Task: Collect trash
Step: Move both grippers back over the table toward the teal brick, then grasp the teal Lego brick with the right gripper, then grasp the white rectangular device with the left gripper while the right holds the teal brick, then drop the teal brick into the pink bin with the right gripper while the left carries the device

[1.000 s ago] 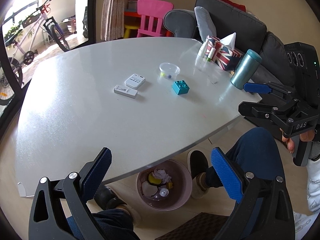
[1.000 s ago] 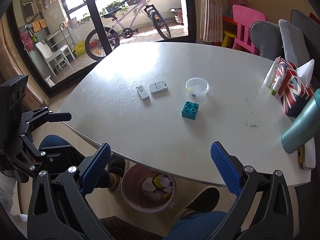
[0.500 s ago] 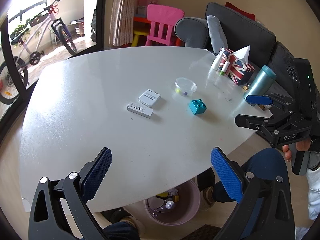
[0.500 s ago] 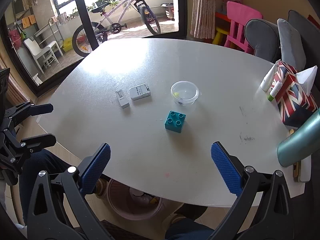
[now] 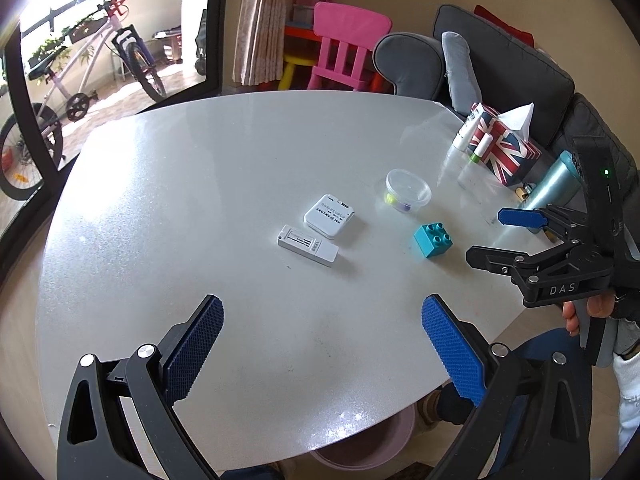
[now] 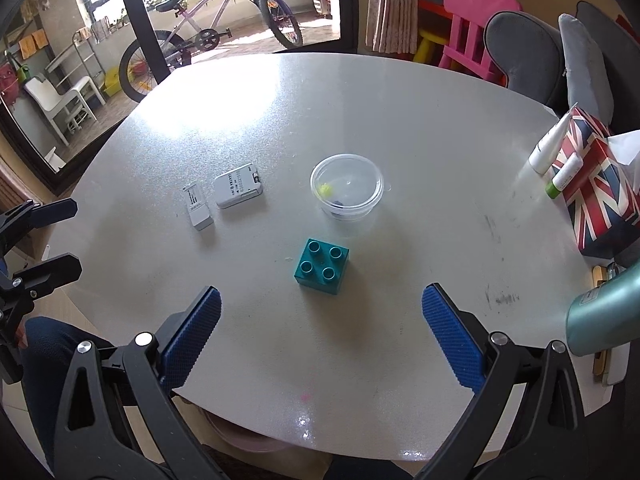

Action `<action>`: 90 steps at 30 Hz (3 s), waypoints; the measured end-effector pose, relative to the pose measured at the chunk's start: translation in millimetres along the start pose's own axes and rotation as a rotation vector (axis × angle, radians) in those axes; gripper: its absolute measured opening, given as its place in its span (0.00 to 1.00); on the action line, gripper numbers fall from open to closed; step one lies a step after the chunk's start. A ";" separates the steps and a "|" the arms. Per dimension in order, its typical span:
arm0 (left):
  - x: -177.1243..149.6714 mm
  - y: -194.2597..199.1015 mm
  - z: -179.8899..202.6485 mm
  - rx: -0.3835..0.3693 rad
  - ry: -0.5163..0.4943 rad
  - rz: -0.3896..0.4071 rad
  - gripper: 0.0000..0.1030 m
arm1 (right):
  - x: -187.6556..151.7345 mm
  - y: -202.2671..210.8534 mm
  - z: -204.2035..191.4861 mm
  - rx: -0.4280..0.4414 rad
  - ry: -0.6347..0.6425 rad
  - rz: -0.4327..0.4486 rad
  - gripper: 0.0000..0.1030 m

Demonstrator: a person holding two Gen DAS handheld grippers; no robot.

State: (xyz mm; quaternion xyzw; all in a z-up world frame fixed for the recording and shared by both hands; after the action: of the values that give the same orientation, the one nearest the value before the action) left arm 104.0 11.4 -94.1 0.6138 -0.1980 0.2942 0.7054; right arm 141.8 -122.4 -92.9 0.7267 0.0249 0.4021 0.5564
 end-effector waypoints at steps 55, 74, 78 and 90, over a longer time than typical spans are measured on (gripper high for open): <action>15.8 -95.0 -11.3 -0.022 -0.142 -0.099 0.93 | 13.0 -42.5 4.4 0.031 -0.001 -0.077 0.32; 14.7 -104.9 -9.3 -0.010 -0.196 -0.110 0.55 | 16.9 -41.5 3.5 0.046 -0.006 -0.063 0.32; 14.6 -103.3 -10.1 -0.007 -0.178 -0.120 0.55 | 18.0 -41.6 0.7 0.049 -0.003 -0.057 0.32; 11.9 -66.1 -3.2 -0.016 -0.106 -0.093 0.55 | 15.4 -22.8 -8.4 0.064 0.015 -0.028 0.32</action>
State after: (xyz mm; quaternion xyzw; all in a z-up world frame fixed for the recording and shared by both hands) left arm 156.2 11.8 -136.5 0.6313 -0.2087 0.2268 0.7117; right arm 156.4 -99.7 -102.8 0.7407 0.0523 0.3986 0.5383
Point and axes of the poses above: each gripper's, at about its wrist camera, not at the fingertips, and y roughly against the way its jaws point, z to its right, x to its top, the point moved 5 cm from there along -y, roughly the way its jaws point, and after that the axes turned 4 degrees about z, right-handed, at the moved point
